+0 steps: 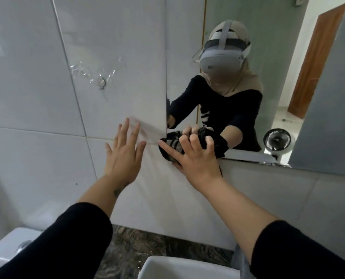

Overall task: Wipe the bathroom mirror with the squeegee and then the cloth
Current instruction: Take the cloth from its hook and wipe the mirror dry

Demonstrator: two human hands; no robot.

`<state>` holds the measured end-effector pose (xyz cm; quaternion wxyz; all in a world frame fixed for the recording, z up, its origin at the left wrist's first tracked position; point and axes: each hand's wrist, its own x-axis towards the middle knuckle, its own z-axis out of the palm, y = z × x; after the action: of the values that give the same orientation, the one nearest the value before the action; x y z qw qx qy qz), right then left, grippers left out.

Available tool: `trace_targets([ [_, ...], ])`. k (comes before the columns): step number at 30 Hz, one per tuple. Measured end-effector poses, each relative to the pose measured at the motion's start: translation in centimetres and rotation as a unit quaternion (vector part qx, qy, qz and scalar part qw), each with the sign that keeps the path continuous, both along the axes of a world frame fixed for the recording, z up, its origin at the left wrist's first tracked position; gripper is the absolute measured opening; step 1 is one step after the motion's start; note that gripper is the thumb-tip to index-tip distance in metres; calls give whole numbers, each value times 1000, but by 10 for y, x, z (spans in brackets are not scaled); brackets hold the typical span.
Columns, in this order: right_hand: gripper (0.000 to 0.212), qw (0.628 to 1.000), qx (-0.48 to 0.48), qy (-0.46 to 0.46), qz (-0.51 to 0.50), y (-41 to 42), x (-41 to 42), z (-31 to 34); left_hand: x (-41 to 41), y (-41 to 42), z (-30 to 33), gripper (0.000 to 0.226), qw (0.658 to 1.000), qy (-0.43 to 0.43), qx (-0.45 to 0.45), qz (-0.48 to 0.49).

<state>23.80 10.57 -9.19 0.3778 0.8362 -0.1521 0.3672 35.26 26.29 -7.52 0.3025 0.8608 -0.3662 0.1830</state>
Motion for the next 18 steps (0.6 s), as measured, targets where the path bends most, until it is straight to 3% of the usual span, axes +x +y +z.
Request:
trace_targets([
  [4, 77, 988, 103, -8, 118, 38, 30, 33, 0, 30, 20, 39, 977, 134, -158, -56],
  [7, 68, 963, 181, 25, 199, 65, 40, 66, -5, 48, 53, 30, 897, 308, -284, -143],
  [9, 60, 933, 257, 61, 245, 77, 41, 86, -2, 58, 68, 30, 865, 361, -302, -171],
  [11, 53, 915, 281, 68, 282, 85, 45, 100, 2, 66, 78, 31, 869, 359, -298, -164],
  [14, 45, 923, 237, 55, 298, 95, 59, 111, 9, 79, 87, 25, 904, 302, -283, -102],
  [18, 31, 931, 203, -68, 296, 96, 84, 125, 23, 102, 84, 9, 911, 286, -275, -111],
])
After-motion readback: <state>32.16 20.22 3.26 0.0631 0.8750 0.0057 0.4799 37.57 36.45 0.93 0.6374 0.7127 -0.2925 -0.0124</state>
